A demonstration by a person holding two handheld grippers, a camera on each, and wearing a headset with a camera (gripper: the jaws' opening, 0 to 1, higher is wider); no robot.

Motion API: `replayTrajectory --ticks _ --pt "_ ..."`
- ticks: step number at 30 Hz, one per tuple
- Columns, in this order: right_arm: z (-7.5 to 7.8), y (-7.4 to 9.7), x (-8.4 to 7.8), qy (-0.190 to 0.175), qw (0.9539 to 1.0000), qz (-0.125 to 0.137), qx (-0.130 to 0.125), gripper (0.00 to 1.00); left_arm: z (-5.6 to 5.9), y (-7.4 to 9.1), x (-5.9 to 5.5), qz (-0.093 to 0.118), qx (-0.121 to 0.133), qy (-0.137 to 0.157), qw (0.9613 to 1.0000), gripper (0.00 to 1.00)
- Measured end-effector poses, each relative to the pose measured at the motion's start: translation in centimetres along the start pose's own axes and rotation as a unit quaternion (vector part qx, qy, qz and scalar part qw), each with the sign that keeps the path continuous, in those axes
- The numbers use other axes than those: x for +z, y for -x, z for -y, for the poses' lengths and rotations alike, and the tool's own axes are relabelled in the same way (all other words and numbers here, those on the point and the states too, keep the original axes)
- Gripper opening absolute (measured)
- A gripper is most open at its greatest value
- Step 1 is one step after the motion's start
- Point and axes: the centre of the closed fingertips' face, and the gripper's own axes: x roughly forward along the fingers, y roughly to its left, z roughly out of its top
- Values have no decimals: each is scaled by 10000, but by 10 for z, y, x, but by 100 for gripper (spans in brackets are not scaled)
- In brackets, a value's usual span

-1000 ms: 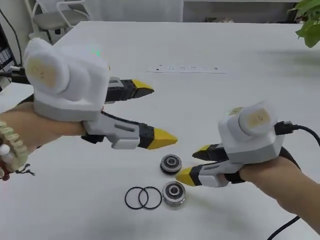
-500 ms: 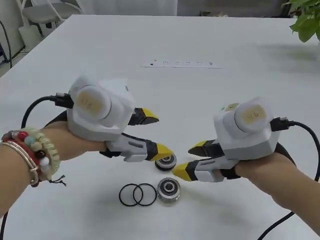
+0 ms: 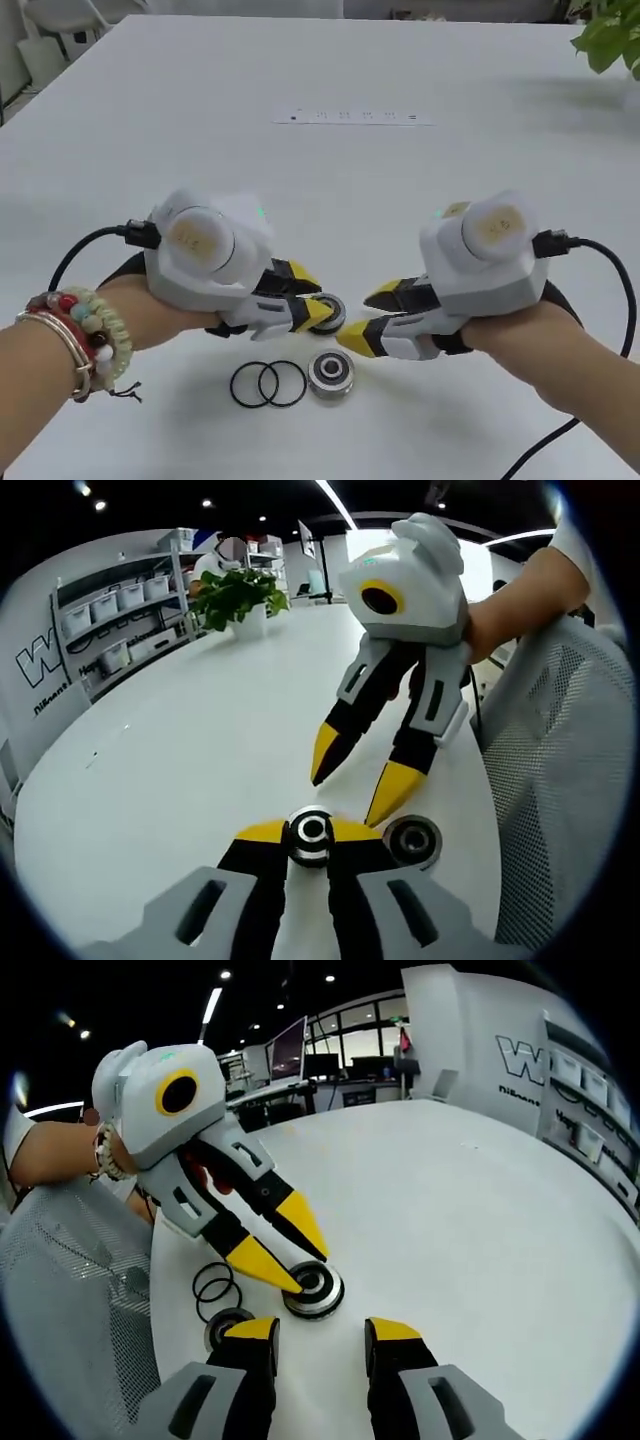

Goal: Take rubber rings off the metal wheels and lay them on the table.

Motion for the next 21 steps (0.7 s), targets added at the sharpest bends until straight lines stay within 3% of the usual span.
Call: replayTrajectory --ticks 3,4,7,14,21 --pt "-1 -1 2 -102 9999 58 36 32 5 -2 -3 -36 -124 114 9999 9" --pt "-2 -1 3 -137 9999 80 55 32 2 -2 -2 43 -37 127 9999 8" --pt "-3 -4 5 -161 9998 74 109 32 2 0 -4 34 -103 240 9997 8" --pt "-3 -13 3 88 9998 -123 163 32 0 1 -5 146 -113 379 9991 8" --pt "-2 -17 7 161 9997 -18 182 29 0 0 -6 174 -122 391 9990 8"
